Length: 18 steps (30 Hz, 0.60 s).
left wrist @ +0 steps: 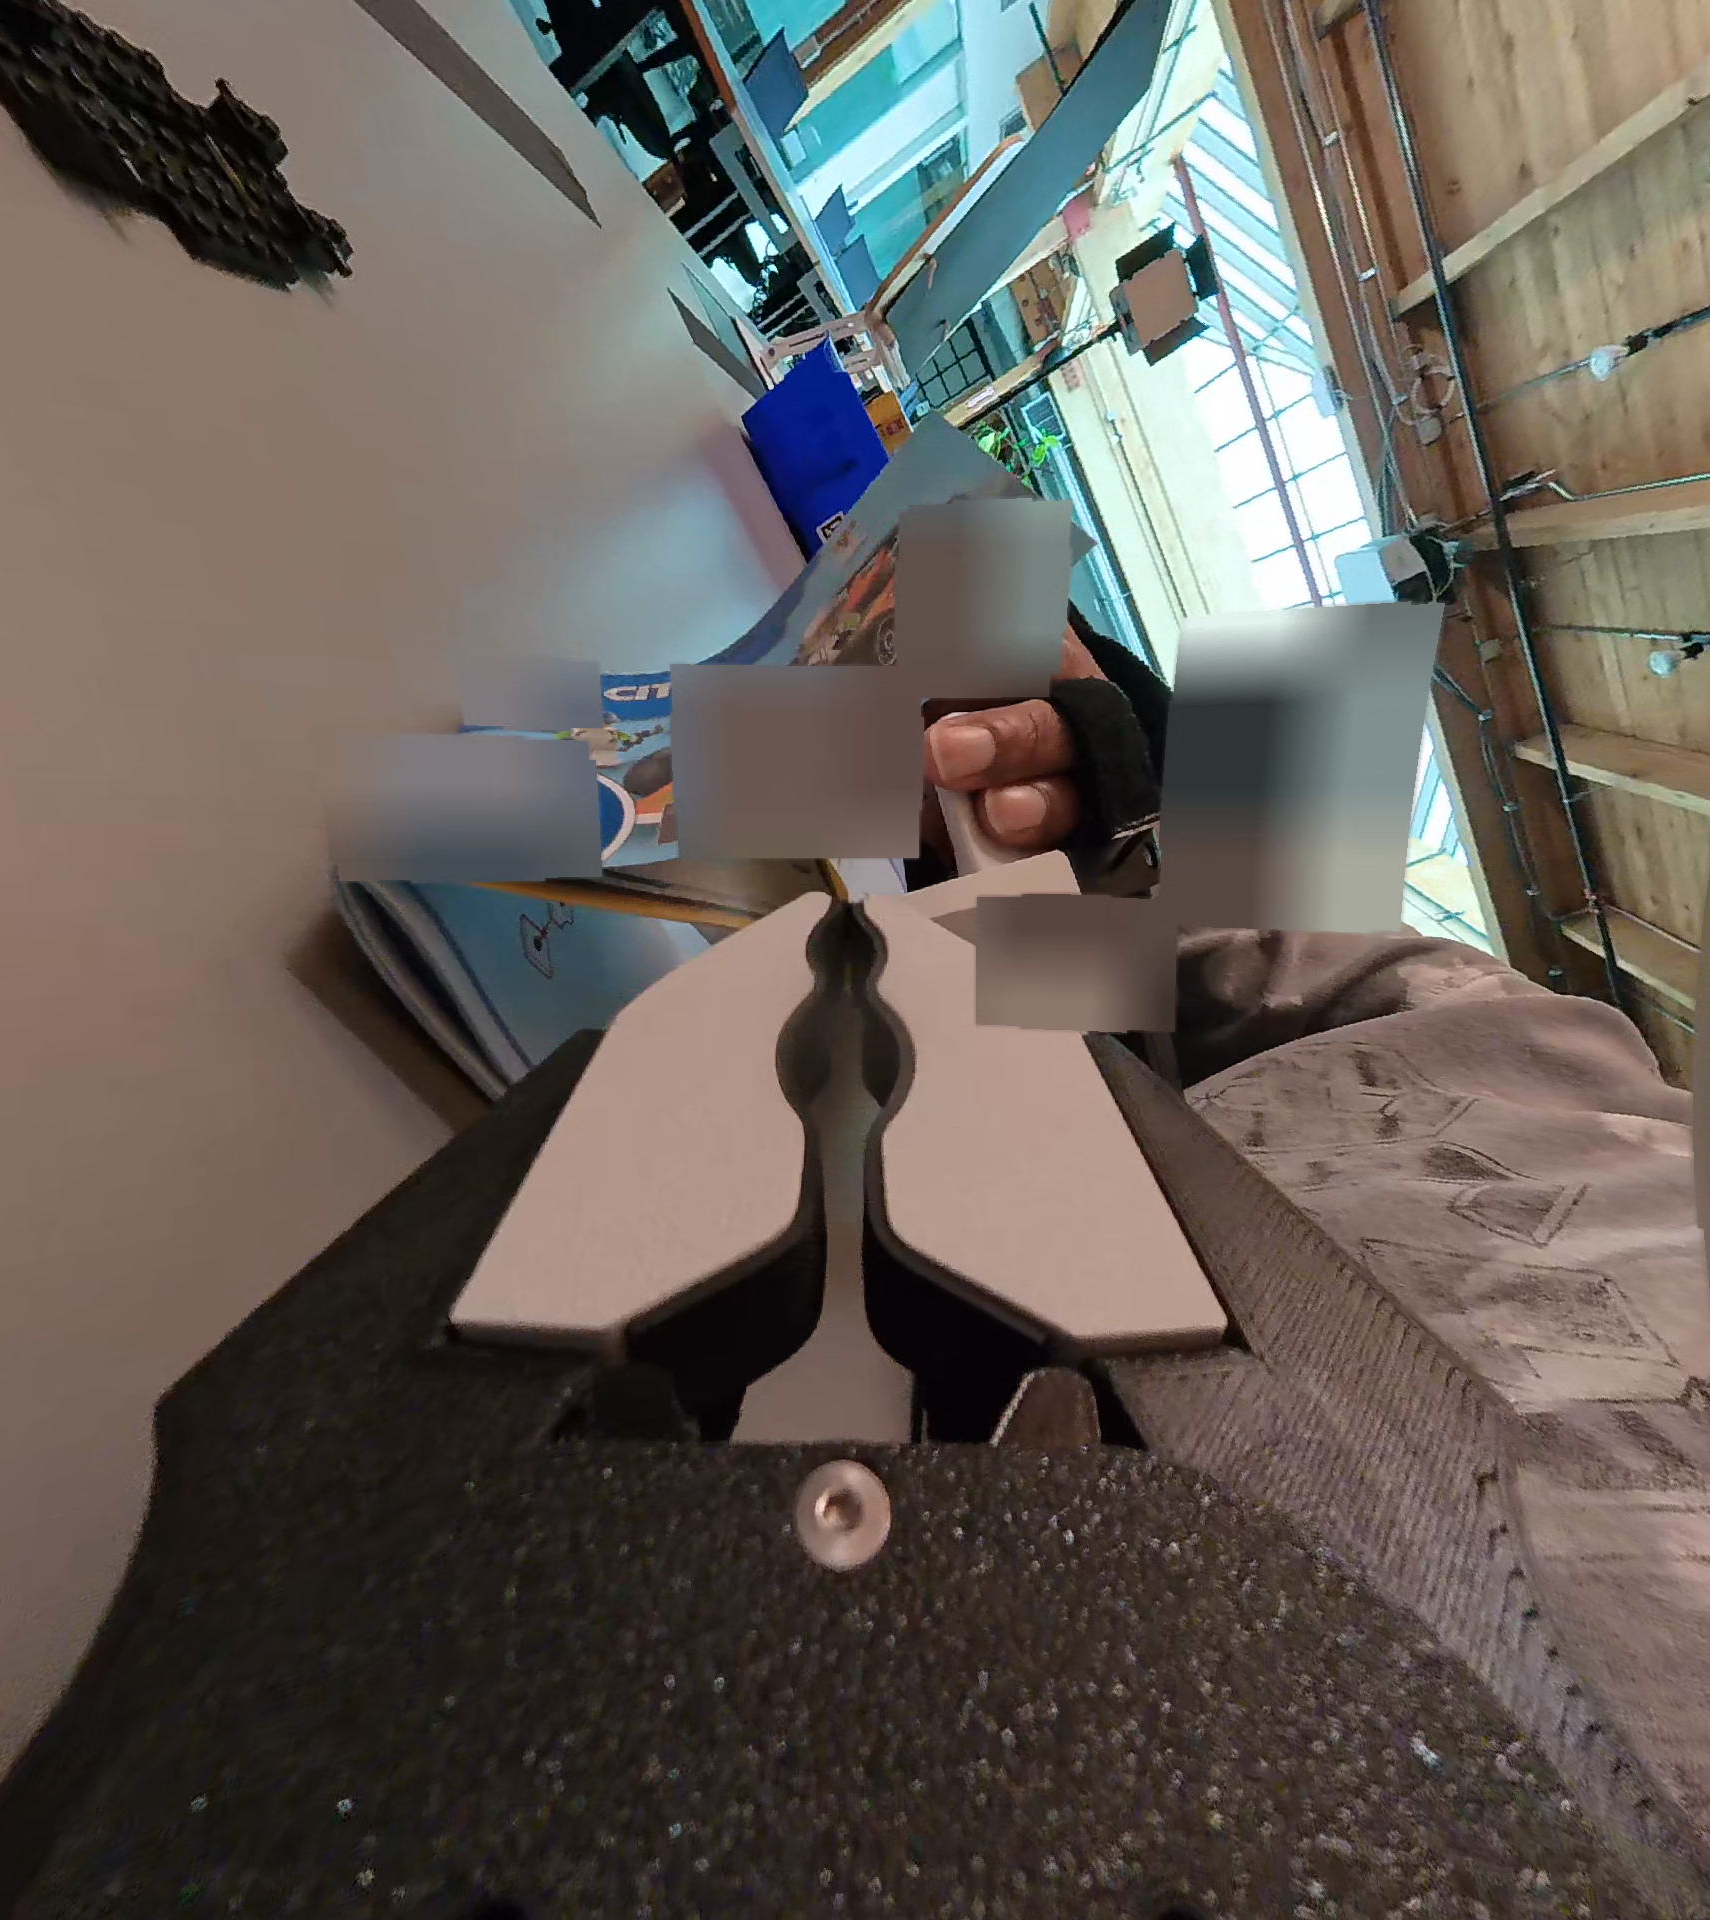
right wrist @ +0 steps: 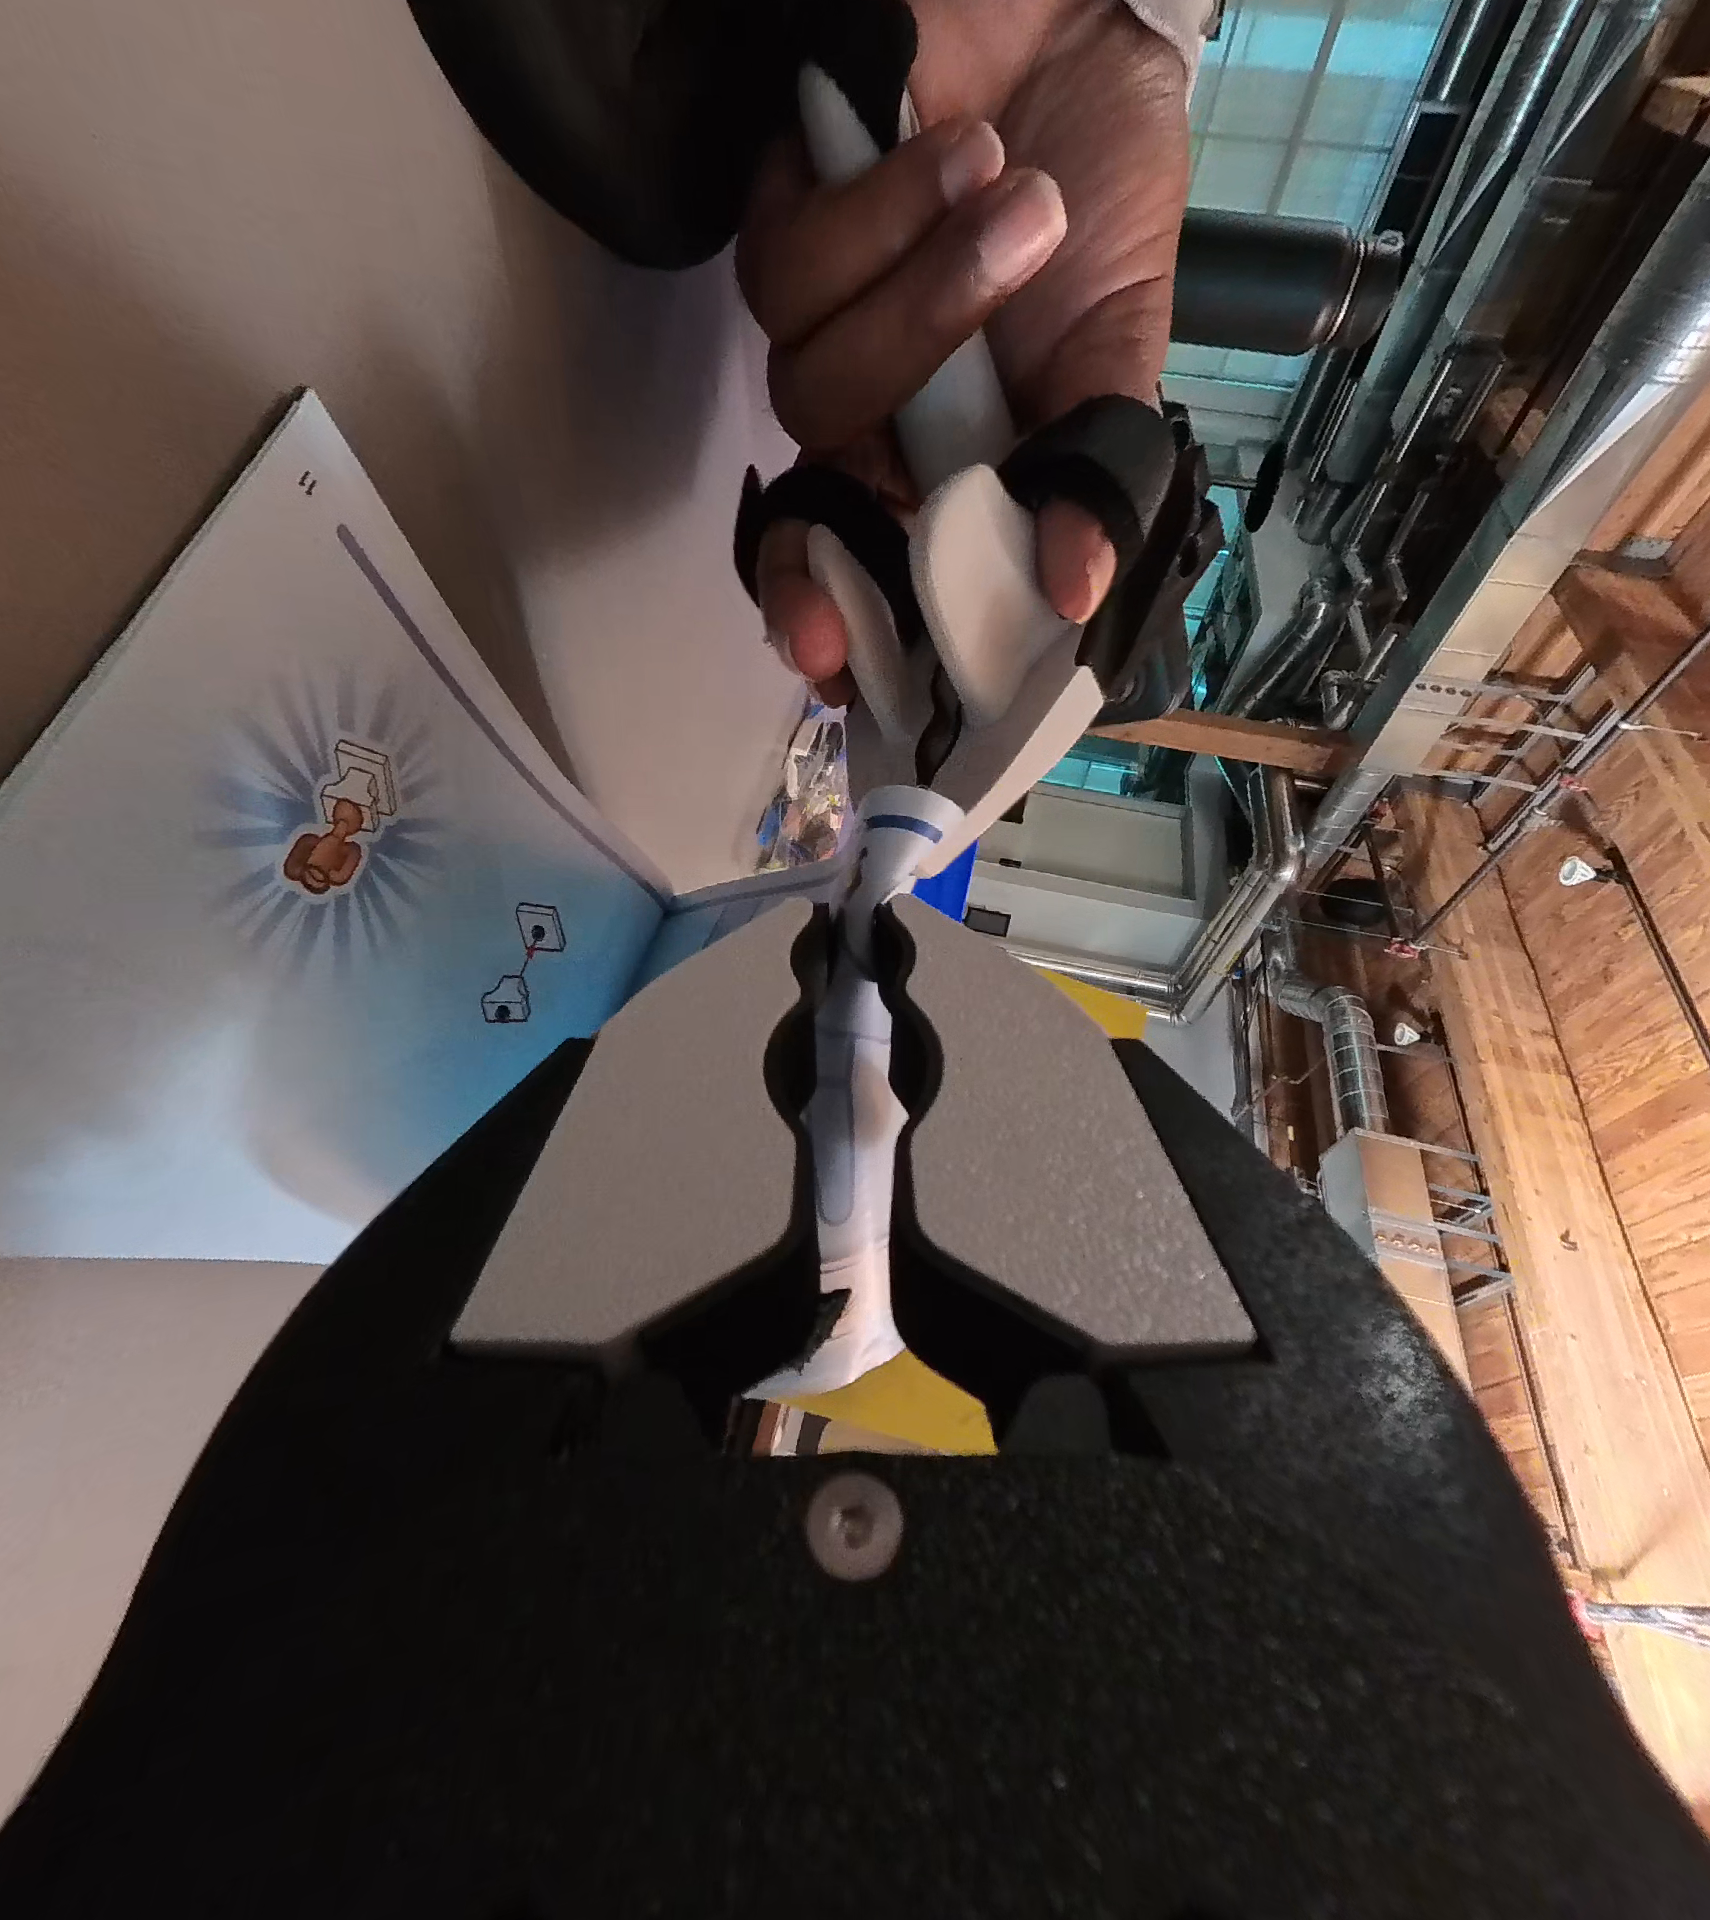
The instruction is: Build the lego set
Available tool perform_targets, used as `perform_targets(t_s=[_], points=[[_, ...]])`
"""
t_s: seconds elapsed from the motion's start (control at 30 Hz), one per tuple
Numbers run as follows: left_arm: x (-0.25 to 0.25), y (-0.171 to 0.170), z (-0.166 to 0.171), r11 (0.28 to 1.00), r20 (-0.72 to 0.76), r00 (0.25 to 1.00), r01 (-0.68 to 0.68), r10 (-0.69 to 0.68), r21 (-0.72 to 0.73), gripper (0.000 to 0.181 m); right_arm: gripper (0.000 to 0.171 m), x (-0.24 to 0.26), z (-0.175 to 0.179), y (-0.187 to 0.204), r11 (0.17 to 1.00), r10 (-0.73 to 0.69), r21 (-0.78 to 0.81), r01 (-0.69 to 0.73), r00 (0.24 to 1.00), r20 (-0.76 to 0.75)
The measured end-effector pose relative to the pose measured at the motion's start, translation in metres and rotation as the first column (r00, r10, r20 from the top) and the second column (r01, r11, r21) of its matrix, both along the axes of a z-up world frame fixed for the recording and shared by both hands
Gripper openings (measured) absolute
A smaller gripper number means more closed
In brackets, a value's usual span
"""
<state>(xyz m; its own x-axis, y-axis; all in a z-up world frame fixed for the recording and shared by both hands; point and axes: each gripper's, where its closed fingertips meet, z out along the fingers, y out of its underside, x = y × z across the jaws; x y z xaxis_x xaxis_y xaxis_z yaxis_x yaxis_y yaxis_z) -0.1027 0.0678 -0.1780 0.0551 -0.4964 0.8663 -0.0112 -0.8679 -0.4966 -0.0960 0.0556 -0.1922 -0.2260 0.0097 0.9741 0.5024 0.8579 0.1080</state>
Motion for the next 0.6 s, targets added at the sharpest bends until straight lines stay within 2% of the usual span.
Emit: perform_targets(t_s=[0.23,0.37,0.5,0.6], points=[[-0.010,0.015,0.012,0.993,0.003,0.996,-0.093,0.093,0.072,0.000,0.008,0.003,0.006,-0.002,1.000,0.007,0.006,-0.007,1.000,0.012],[-0.018,0.024,0.020,0.977,-0.010,0.987,-0.158,0.161,0.143,0.000,0.008,0.012,-0.006,-0.011,0.999,-0.005,-0.046,0.007,0.999,0.034],[-0.026,0.033,0.030,0.952,-0.011,0.974,-0.221,0.228,0.211,0.000,0.010,0.028,-0.031,-0.021,0.982,-0.058,-0.175,0.071,0.995,0.079],[-0.035,0.040,0.033,0.921,-0.050,0.957,-0.260,0.286,0.289,0.000,0.016,0.054,-0.054,-0.021,0.911,-0.149,-0.364,0.193,0.978,0.145]])
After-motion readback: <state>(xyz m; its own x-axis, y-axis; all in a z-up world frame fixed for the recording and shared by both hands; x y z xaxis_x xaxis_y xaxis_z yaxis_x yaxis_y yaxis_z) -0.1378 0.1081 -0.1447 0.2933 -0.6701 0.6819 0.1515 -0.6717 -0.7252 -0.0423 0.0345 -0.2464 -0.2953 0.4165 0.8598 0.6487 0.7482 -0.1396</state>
